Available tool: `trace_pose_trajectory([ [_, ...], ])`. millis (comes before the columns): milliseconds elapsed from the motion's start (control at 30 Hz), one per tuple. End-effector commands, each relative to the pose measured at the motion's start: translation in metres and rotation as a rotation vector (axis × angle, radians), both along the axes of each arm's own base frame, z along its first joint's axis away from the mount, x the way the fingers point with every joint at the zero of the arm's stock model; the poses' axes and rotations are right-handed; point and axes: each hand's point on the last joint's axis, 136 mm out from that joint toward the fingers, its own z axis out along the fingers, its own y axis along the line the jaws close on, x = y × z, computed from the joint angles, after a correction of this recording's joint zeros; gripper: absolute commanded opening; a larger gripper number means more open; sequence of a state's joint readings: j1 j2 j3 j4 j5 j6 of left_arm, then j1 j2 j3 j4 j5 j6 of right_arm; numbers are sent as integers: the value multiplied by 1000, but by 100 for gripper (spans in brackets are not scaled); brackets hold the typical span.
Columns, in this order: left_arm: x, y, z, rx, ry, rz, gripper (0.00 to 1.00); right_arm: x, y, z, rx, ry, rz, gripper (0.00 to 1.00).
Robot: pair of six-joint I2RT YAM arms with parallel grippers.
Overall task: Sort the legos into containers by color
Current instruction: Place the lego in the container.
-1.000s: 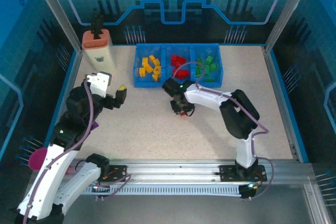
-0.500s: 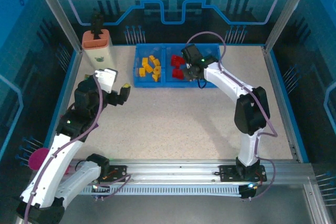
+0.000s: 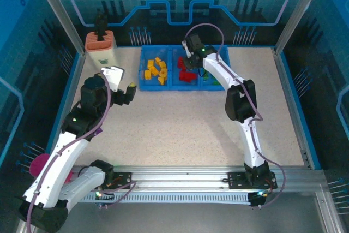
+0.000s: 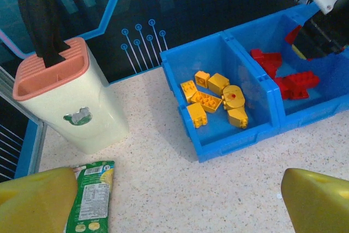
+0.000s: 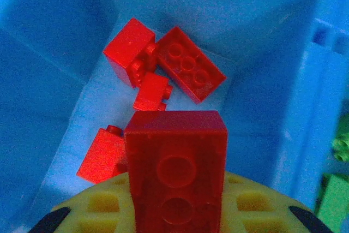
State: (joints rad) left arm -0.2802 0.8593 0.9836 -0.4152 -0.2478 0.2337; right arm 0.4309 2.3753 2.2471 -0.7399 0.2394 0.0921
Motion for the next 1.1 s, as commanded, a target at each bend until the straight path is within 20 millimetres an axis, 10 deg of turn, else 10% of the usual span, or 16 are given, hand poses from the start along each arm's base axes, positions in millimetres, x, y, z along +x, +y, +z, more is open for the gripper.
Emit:
trace_pose_trajectory([
  [0, 4, 5, 16, -28, -33, 34, 97, 3, 2, -10, 3, 35, 38, 21],
  [333, 11, 3, 12, -62, -13, 50, 98, 15, 10, -21, 7, 23, 73, 35],
  [567, 25, 2, 7, -110, -23, 79, 99, 11, 14, 11, 44, -53, 106, 57],
  [767, 48, 9, -4, -177, -42, 141, 99, 5, 14, 49, 84, -128, 126, 51],
  [1067, 80, 70, -91, -314, 31, 334, 99, -23, 14, 108, 172, -225, 175, 56],
])
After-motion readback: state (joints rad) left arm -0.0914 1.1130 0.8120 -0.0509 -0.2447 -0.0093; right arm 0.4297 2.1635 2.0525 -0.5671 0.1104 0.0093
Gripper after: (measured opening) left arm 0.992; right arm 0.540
